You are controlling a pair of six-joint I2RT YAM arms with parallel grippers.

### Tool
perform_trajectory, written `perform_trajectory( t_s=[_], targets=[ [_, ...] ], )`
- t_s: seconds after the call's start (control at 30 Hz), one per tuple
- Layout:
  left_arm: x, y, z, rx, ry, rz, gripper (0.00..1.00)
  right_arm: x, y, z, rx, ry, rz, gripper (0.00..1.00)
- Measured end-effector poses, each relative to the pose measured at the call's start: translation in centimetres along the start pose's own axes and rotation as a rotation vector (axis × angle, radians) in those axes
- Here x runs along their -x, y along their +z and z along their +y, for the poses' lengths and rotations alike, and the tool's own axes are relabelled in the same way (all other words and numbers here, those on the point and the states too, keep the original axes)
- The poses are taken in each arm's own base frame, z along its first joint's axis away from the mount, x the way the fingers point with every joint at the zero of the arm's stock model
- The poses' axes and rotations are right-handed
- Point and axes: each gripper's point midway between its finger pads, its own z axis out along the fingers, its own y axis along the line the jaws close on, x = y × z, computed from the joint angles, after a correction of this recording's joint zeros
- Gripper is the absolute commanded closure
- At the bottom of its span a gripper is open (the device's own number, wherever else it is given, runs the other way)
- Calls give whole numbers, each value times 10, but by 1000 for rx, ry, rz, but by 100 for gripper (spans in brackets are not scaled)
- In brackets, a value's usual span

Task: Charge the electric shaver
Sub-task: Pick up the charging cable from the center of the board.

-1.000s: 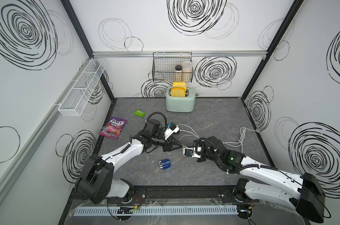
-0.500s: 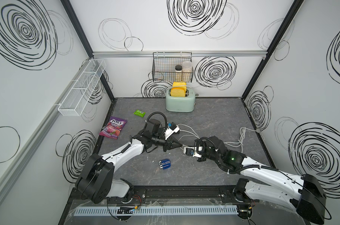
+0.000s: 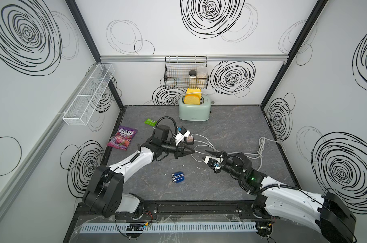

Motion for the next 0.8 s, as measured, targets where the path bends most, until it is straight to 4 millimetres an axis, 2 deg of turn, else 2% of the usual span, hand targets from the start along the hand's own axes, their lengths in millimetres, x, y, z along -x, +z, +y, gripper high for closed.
perform_trajectory(
  t_s=[0.23,0.6,0.8],
  targets=[
    [2,-1,-5,-30,-21,1,100,18,8,-3,-3,29,-100,68],
    [2,-3,-15,-89,-37,3,100,11,24,5,31,41,-98,74],
    [1,-3,-18,-105,-37,4,100,15,27,4,26,40,-126,76]
  ],
)
